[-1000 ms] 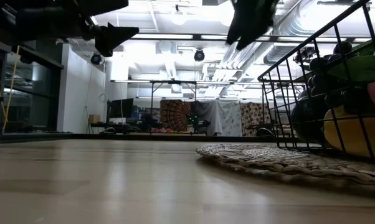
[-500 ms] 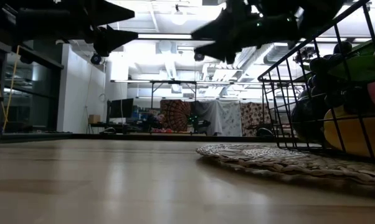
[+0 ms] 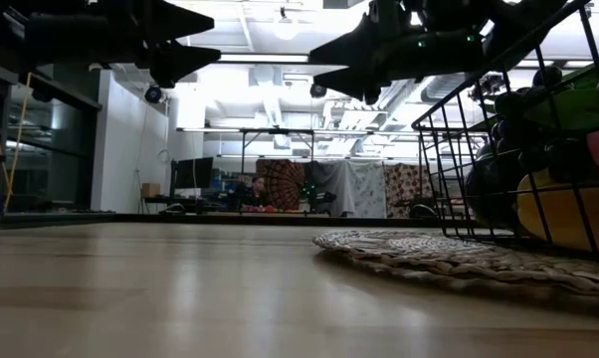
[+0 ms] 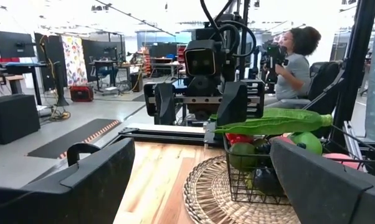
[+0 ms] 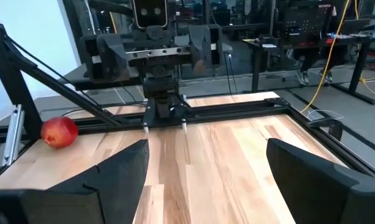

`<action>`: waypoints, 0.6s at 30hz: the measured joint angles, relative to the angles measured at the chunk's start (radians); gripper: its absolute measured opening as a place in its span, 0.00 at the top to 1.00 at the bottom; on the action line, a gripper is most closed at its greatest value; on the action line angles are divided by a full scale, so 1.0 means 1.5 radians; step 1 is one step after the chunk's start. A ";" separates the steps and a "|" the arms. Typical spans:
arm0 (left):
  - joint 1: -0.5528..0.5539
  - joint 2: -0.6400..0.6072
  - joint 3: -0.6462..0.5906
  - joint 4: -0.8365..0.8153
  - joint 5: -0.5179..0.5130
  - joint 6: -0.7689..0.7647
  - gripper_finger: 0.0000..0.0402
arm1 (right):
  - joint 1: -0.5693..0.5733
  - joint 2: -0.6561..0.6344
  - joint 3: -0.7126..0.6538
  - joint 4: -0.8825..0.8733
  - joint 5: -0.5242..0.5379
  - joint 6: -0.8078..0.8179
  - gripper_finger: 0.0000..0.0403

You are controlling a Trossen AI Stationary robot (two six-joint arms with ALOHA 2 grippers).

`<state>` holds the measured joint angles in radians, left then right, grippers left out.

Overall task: Build produce basket
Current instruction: Put the pomegranate into the wire basket

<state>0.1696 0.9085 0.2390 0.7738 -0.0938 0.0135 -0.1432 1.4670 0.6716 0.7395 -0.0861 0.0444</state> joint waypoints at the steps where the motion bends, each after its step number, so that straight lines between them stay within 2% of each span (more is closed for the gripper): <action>1: 0.000 0.000 0.000 0.000 0.000 -0.001 0.10 | 0.000 0.000 0.000 0.000 0.005 0.000 0.22; 18: 0.000 0.000 0.000 0.000 0.000 -0.001 0.10 | 0.000 0.000 0.000 0.004 0.015 -0.030 0.22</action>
<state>0.1696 0.9085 0.2390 0.7742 -0.0937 0.0120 -0.1432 1.4670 0.6720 0.7460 -0.0631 -0.0010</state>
